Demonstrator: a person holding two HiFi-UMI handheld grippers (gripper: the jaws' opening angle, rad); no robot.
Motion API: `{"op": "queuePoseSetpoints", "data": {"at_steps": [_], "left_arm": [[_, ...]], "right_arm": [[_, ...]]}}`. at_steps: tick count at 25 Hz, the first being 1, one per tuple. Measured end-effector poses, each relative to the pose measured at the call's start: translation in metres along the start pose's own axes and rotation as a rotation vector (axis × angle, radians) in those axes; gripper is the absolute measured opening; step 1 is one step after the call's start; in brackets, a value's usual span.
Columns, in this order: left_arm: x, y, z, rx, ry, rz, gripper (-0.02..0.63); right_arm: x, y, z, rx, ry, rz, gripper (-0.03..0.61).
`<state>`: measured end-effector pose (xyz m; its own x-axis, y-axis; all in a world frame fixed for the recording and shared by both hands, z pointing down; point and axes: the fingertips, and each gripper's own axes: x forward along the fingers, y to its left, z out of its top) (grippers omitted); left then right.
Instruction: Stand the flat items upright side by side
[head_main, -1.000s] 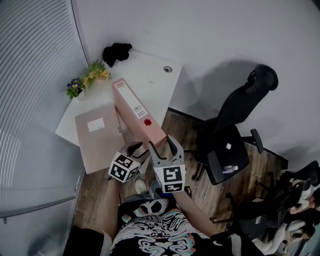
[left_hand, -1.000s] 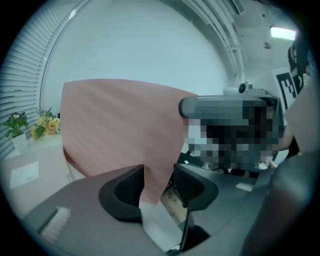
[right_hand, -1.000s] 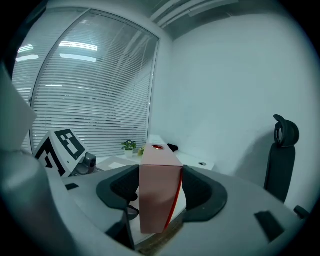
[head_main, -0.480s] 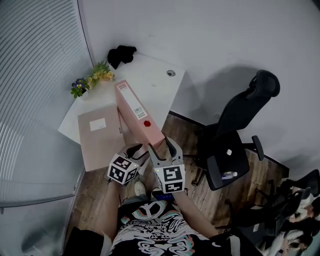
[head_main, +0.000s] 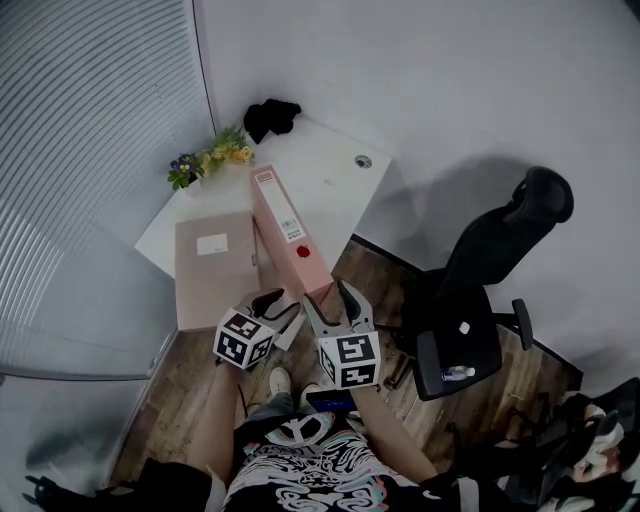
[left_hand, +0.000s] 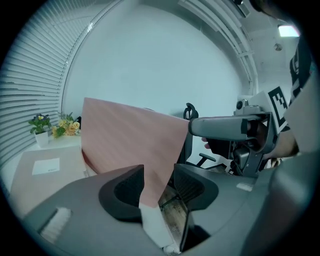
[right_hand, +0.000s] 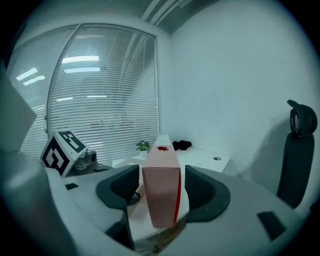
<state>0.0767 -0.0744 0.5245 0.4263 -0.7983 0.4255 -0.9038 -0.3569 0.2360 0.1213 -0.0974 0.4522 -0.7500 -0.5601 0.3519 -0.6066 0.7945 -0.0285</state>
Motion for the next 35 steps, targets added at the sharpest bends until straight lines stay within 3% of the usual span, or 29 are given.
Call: {"op": "queuePoseSetpoints", "data": {"at_steps": [8,14,18,26,35], "left_arm": [[-0.028,0.023,0.014,-0.119,-0.104,0.101,0.187],[-0.039,0.053,0.038,-0.205,-0.227,0.11,0.187],[-0.03,0.085,0.055,-0.227,-0.267,0.071,0.183],[-0.006,0.139,0.079,-0.256,-0.277,-0.056,0.183],[0.018,0.166,0.08,-0.321,-0.262,-0.197,0.183]], "right_arm": [[-0.002,0.002,0.04,0.047,-0.026,0.129,0.282],[0.022,0.005,0.069,0.053,0.033,0.211,0.288],[0.053,0.005,0.086,0.063,0.075,0.223,0.293],[0.129,-0.014,0.109,0.045,0.183,0.144,0.316],[0.195,-0.008,0.095,-0.008,0.37,0.146,0.328]]}}
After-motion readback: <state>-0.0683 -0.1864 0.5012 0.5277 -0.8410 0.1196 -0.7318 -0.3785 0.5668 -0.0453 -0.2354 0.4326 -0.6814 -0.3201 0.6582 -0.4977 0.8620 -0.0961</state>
